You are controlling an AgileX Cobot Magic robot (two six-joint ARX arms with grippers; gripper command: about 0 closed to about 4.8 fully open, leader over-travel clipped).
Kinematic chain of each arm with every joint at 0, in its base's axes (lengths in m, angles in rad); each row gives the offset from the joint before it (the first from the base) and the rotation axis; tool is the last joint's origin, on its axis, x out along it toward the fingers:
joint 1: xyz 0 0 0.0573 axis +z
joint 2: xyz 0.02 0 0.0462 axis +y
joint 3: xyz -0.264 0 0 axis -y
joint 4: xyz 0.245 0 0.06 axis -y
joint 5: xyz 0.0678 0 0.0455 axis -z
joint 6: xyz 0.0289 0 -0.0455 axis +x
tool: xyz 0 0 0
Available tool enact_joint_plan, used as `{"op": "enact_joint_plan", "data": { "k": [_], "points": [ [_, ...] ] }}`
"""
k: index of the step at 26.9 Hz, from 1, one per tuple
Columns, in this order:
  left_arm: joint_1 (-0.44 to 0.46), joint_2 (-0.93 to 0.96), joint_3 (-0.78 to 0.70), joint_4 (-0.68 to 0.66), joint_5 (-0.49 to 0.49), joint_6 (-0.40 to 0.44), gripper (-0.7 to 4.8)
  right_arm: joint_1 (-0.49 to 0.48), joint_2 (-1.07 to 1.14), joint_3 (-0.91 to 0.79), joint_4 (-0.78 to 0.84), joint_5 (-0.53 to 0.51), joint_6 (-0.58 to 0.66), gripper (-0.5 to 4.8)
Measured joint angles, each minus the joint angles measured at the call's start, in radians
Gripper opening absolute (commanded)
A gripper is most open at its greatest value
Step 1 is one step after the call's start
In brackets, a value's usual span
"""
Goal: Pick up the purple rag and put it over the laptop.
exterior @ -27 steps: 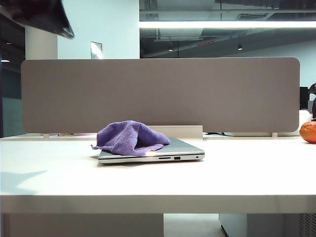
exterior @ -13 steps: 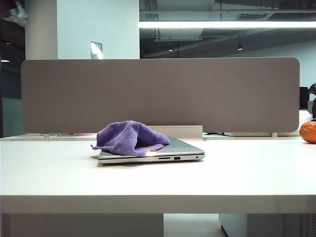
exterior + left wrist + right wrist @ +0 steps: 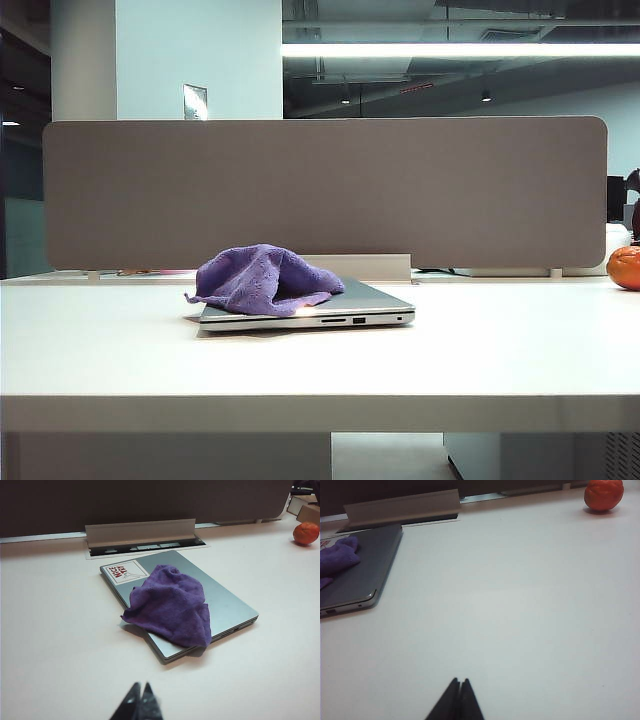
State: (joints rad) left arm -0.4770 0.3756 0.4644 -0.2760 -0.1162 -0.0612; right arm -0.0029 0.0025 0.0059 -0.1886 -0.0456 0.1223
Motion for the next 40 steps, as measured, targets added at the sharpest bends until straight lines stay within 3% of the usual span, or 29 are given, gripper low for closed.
{"op": "enact_joint_plan", "data": {
  "k": [9, 17, 22, 28, 33, 40],
  "points": [
    [0.0, 0.001, -0.005, -0.103, 0.01, 0.001, -0.05, 0.0, 0.0, 0.0, -0.001, 0.0, 0.0, 0.22],
    [0.0, 0.001, -0.005, -0.104, -0.002, 0.076, -0.05, 0.0, 0.0, 0.0, -0.001, 0.0, 0.0, 0.22],
    [0.11, 0.001, -0.008, -0.097, 0.002, 0.098, -0.05, 0.0, 0.0, 0.0, -0.002, 0.0, 0.0, 0.22],
    [0.267, -0.007, -0.079, 0.043, 0.035, 0.098, -0.05, 0.0, 0.0, 0.0, -0.002, 0.0, 0.0, 0.22],
    [0.377, -0.059, -0.192, 0.24, 0.072, 0.071, -0.05, 0.0, 0.0, 0.0, -0.002, 0.0, 0.0, 0.22],
    [0.436, -0.165, -0.321, 0.379, 0.074, 0.047, -0.05, 0.0, 0.0, 0.0, -0.002, 0.0, 0.0, 0.22]
  ]
}}
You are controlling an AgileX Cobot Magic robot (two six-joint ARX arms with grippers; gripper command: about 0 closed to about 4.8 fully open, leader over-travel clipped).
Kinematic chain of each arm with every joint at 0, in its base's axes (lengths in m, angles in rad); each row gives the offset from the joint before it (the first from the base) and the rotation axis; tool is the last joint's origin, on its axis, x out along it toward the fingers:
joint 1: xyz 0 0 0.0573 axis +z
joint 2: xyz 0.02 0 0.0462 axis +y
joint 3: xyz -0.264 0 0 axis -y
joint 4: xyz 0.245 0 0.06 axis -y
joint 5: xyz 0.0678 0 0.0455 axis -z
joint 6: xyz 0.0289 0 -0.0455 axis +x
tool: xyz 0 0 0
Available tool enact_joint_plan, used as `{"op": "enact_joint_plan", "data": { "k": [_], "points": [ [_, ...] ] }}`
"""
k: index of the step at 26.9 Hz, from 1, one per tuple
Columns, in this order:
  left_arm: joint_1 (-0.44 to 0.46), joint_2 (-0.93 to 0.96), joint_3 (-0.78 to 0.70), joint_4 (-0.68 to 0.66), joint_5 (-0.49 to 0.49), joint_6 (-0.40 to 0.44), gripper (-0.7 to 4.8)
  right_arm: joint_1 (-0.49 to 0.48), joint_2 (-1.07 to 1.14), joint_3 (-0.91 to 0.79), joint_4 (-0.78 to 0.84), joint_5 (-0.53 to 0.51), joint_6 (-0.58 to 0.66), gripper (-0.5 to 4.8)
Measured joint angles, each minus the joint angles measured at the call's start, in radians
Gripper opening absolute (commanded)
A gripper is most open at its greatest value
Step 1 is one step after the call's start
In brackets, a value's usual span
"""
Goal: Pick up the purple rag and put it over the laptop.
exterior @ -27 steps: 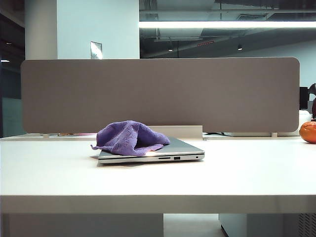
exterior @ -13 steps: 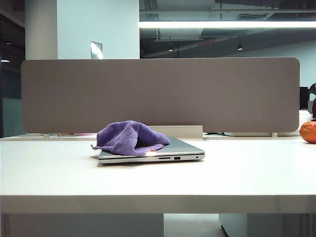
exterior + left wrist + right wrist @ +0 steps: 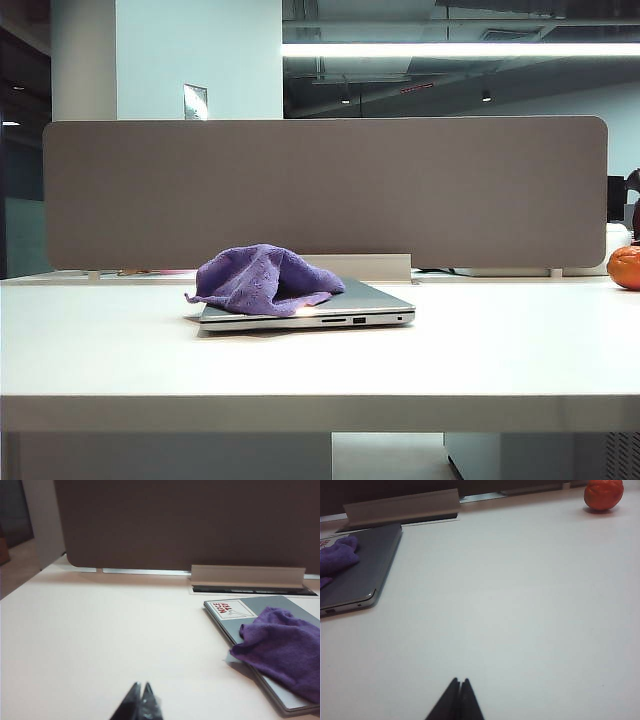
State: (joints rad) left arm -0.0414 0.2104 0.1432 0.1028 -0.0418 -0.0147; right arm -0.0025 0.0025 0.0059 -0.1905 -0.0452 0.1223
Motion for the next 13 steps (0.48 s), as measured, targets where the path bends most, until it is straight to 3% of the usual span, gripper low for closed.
{"op": "enact_joint_plan", "data": {
  "k": [4, 13],
  "points": [
    [0.052, -0.065, -0.068, 0.018, 0.033, -0.002, -0.05, 0.0, 0.0, 0.0, 0.0, 0.0, 0.0, 0.22],
    [0.065, -0.138, -0.135, 0.034, 0.046, -0.002, -0.05, 0.0, 0.0, 0.0, 0.0, 0.0, 0.0, 0.22]
  ]
}}
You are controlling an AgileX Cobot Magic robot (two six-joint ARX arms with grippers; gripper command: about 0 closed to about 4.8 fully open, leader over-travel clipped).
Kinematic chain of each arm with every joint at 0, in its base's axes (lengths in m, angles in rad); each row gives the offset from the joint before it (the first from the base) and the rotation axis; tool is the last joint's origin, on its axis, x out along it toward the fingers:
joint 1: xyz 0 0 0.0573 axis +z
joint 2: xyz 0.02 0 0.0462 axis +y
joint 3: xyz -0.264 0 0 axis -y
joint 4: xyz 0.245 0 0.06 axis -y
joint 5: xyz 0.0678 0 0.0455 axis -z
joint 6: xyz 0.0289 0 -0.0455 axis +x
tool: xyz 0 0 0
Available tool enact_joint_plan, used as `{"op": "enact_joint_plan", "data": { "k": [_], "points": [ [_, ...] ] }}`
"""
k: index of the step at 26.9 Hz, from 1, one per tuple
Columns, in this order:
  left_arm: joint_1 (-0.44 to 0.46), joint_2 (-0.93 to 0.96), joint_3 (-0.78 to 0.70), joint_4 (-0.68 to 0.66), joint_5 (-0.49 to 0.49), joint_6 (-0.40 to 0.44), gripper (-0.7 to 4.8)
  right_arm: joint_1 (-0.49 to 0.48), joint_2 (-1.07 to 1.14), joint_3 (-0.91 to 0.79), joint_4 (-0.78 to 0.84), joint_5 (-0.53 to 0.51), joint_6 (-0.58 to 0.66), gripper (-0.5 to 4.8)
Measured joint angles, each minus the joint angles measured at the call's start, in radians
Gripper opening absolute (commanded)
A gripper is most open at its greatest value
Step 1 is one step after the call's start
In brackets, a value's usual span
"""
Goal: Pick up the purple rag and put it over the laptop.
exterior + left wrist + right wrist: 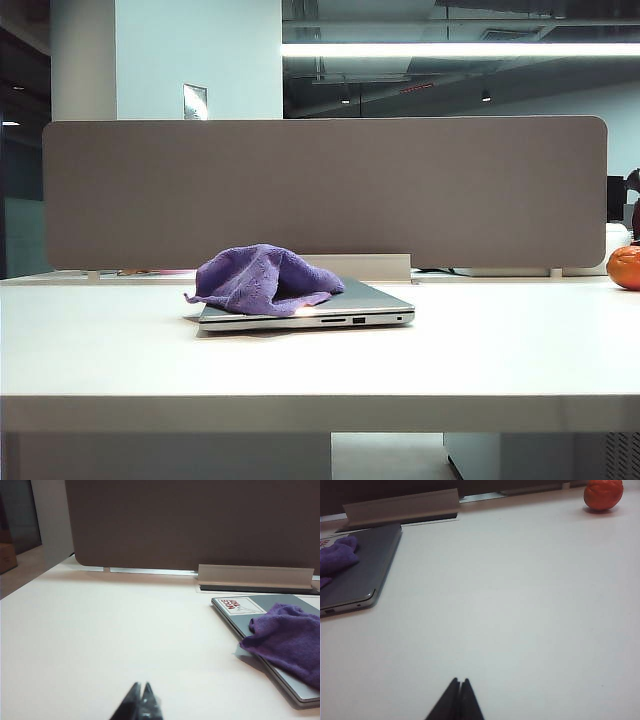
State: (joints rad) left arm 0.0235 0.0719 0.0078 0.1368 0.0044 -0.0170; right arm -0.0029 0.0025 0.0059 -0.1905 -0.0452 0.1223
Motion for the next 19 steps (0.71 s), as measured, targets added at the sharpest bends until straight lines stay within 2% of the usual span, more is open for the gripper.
{"op": "enact_joint_plan", "data": {
  "k": [19],
  "points": [
    [0.0, -0.069, -0.003, -0.066, 0.0, 0.001, -0.05, 0.0, 0.0, 0.0, 0.0, 0.0, 0.0, 0.22]
  ]
}}
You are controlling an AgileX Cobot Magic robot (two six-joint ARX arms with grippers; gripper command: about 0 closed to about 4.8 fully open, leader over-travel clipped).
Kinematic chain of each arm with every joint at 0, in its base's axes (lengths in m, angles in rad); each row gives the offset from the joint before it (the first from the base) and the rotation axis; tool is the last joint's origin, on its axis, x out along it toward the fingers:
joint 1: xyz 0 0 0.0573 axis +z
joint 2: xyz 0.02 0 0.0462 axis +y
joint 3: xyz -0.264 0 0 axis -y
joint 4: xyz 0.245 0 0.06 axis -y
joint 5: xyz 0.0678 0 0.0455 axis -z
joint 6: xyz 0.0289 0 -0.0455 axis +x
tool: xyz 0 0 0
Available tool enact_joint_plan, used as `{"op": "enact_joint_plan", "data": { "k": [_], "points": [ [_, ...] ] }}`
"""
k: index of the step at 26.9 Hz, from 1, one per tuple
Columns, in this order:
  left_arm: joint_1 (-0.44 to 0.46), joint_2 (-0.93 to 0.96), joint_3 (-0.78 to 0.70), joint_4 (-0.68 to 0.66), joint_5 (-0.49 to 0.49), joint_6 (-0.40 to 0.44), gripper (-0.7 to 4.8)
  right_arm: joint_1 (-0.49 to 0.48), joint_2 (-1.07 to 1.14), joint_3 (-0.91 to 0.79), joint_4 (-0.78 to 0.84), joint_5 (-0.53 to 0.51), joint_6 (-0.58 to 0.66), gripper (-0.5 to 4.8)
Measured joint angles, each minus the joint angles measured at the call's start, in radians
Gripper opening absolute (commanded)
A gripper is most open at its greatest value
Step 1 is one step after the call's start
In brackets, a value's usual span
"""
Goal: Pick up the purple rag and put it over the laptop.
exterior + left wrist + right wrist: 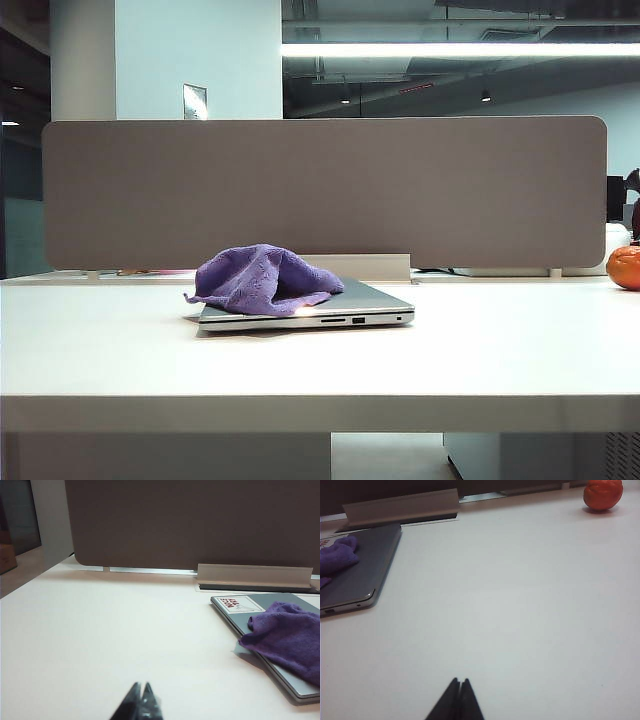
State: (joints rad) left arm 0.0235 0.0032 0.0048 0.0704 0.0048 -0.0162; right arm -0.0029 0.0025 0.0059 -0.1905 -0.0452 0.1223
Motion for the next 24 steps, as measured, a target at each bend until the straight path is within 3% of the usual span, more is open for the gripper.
{"op": "enact_joint_plan", "data": {
  "k": [24],
  "points": [
    [0.0, 0.0, 0.0, 0.0, 0.013, 0.0, -0.05, 0.0, 0.0, 0.0, 0.0, 0.0, 0.0, 0.22]
  ]
}}
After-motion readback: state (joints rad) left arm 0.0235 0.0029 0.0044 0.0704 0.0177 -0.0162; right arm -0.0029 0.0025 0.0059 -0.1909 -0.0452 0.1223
